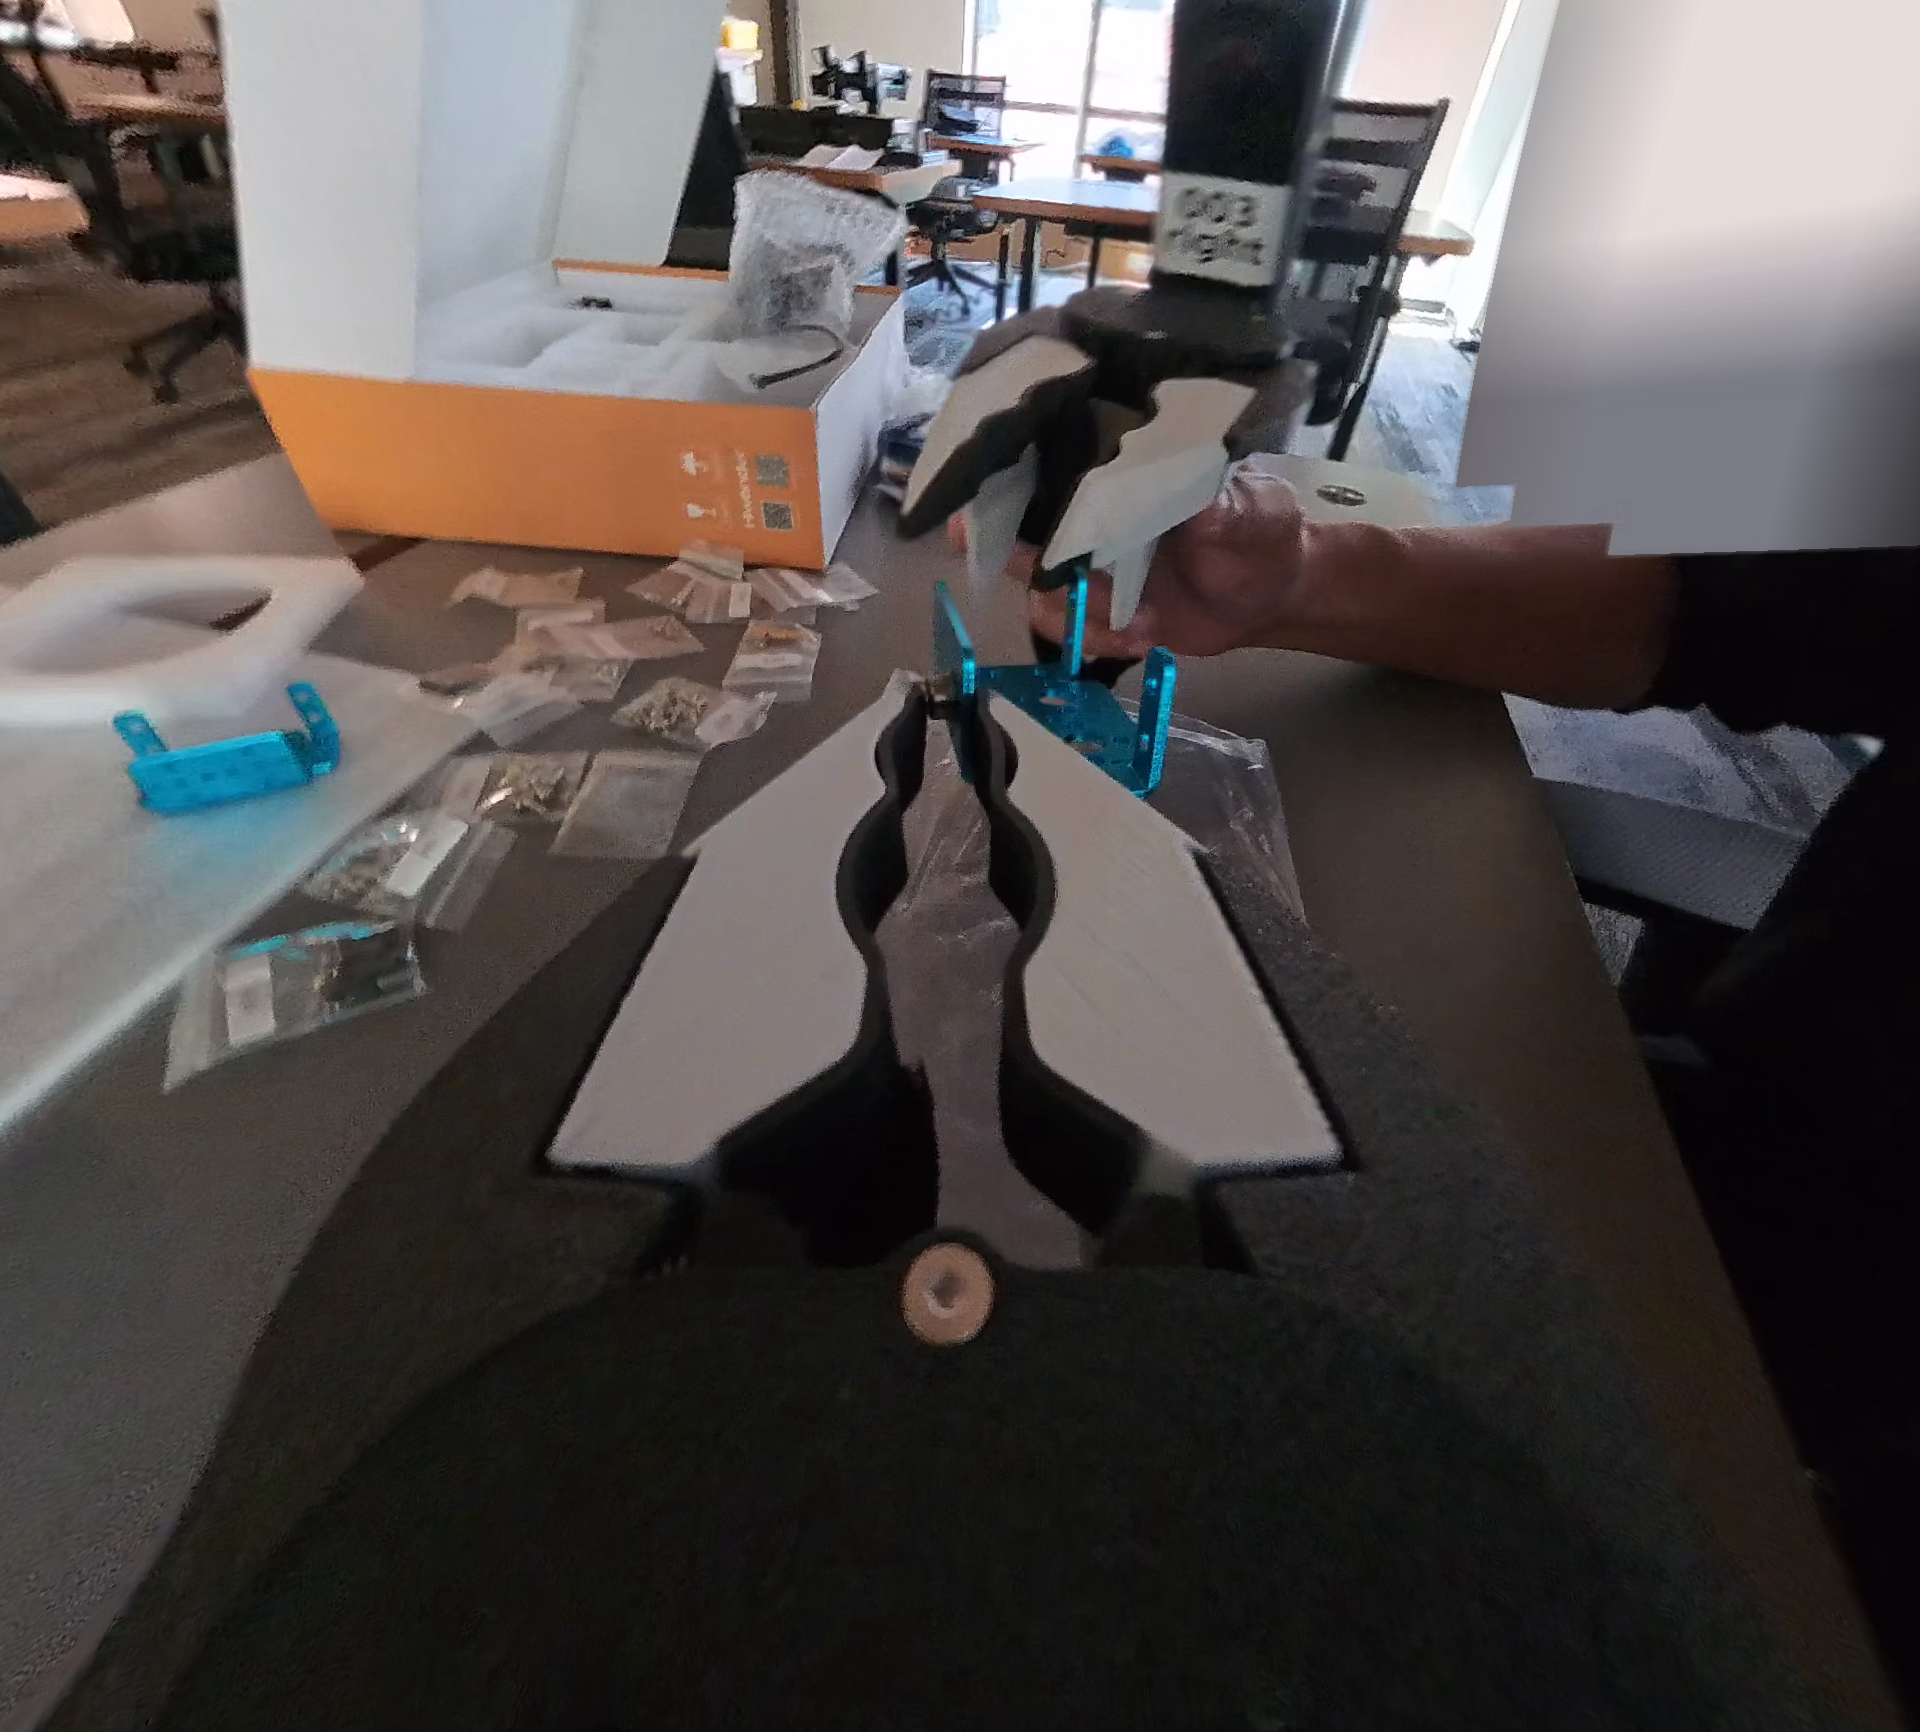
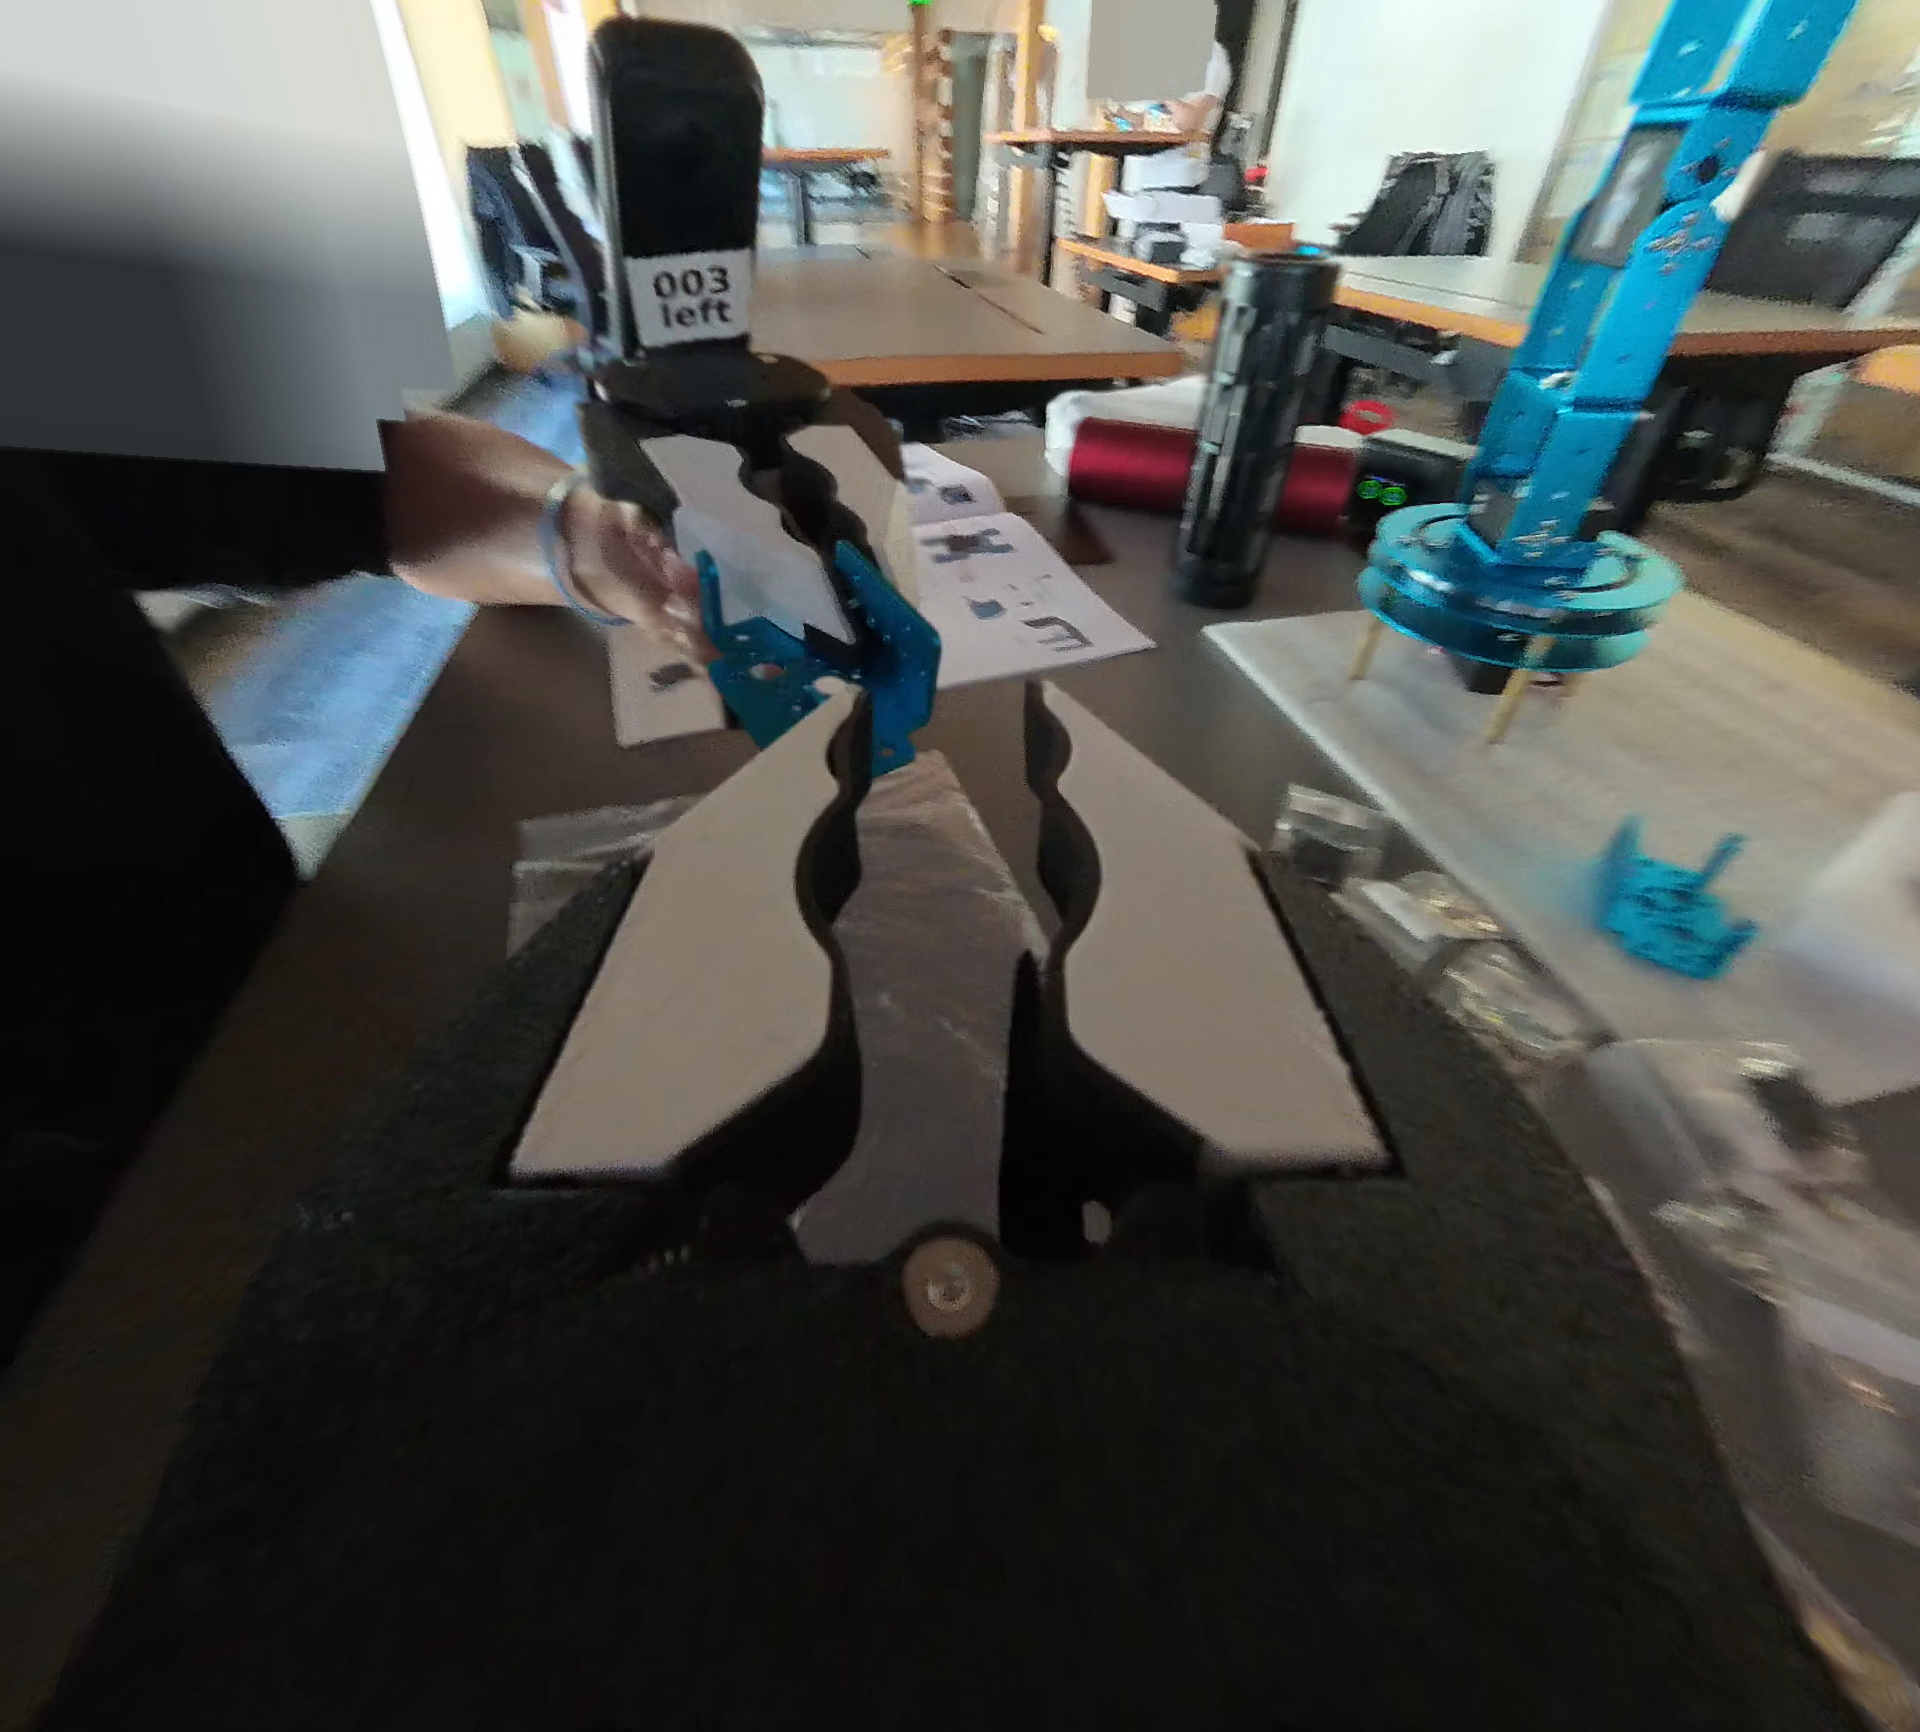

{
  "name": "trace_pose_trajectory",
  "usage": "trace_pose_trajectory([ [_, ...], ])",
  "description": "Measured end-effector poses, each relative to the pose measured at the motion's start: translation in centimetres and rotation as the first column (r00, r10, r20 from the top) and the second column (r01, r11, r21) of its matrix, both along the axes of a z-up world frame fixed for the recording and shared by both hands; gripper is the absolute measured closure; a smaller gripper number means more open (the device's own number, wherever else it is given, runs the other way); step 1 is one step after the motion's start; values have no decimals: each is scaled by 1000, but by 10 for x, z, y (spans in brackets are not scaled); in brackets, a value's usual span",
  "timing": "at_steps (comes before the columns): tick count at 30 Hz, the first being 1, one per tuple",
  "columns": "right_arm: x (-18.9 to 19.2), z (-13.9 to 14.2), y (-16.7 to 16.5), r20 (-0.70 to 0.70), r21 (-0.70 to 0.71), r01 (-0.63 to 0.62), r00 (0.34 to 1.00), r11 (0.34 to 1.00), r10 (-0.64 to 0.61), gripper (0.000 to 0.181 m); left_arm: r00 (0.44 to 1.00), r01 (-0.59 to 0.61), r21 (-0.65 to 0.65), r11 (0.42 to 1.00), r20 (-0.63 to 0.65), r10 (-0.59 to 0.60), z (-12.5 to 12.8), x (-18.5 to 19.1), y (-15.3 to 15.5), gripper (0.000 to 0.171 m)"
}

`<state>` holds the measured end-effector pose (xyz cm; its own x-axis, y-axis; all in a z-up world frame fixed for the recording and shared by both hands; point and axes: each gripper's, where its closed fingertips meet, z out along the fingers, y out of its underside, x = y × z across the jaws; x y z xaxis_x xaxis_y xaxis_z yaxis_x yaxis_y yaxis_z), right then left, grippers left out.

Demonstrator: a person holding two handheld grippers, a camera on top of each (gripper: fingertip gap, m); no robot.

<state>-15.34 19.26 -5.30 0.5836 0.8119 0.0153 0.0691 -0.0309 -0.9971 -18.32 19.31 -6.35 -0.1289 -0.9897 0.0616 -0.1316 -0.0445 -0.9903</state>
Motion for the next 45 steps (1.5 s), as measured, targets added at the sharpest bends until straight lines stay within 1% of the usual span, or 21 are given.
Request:
trace_pose_trajectory([
  [2, 6, 2, 3, 43, 42, 68, 997, 997, -70, 150, 998, -55, -34, 998, -17, 54, -6, -1, 10, 164],
  [4, 8, 2, 7, 62, 14, 120, 991, 993, -121, 142, 986, -162, -30, 986, -49, 160, -16, -3, 27, 164],
  [5, 6, 0, 10, 60, -43, 155, 987, 987, -152, 136, 976, -212, -46, 976, -64, 209, -19, -5, 33, 164],
  [7, -11, -11, 8, 45, -215, 178, 984, 960, -172, 113, 948, -310, -75, 948, -93, 303, -23, -13, 36, 164],
  [8, -23, -14, 4, 14, -273, 177, 984, 946, -180, 107, 936, -347, -69, 935, -89, 341, -21, -17, 32, 164],
  [9, -34, -18, 0, -12, -310, 179, 981, 934, -193, 105, 923, -381, -49, 923, -71, 378, -17, -21, 26, 164],
  [10, -46, -20, -5, -31, -322, 173, 981, 931, -193, 102, 913, -406, -13, 914, -51, 405, -13, -24, 18, 164],
  [11, -54, -21, -8, -48, -311, 180, 978, 933, -205, 105, 903, -428, 33, 903, -30, 429, -8, -26, 10, 164],
  [12, -57, -22, -10, -55, -294, 204, 972, 934, -229, 112, 892, -450, 76, 890, -13, 452, -4, -28, 3, 164],
  [13, -60, -21, -11, -67, -276, 214, 968, 937, -241, 115, 880, -473, 97, 876, 0, 475, 0, -30, -3, 164],
  [15, -67, -18, -17, -117, -275, 181, 969, 944, -220, 118, 860, -509, 102, 855, 10, 511, 4, -32, -9, 164],
  [17, -68, -19, -23, -142, -285, 161, 968, 945, -208, 119, 859, -510, 70, 857, -13, 512, 2, -33, -15, 164],
  [21, -70, -31, -35, -155, -331, 94, 976, 939, -153, 120, 887, -456, 33, 890, -73, 457, -10, -35, -28, 162],
  [23, -73, -41, -40, -131, -367, 72, 983, 927, -128, 119, 897, -434, -5, 901, -100, 431, -17, -37, -34, 161],
  [26, -77, -53, -45, -71, -394, 66, 992, 917, -102, 119, 905, -416, -73, 907, -131, 405, -27, -40, -43, 150],
  [27, -79, -57, -45, -46, -402, 66, 995, 913, -92, 120, 902, -421, -80, 904, -141, 408, -31, -42, -44, 150],
  [30, -85, -69, -45, 13, -441, 59, 998, 895, -59, 119, 894, -433, -103, 896, -180, 411, -43, -48, -44, 146],
  [35, -95, -90, -43, 111, -529, 60, 994, 846, -1, 119, 882, -445, -190, 875, -263, 391, -65, -61, -42, 143],
  [39, -101, -95, -39, 133, -566, 27, 989, 824, 59, 119, 886, -419, -235, 877, -316, 339, -70, -68, -40, 142],
  [43, -98, -95, -33, 187, -553, 0, 975, 833, 124, 119, 898, -357, -263, 897, -360, 252, -70, -66, -36, 140],
  [45, -92, -95, -29, 206, -555, -19, 965, 831, 159, 119, 899, -319, -252, 914, -387, 208, -71, -62, -34, 139],
])
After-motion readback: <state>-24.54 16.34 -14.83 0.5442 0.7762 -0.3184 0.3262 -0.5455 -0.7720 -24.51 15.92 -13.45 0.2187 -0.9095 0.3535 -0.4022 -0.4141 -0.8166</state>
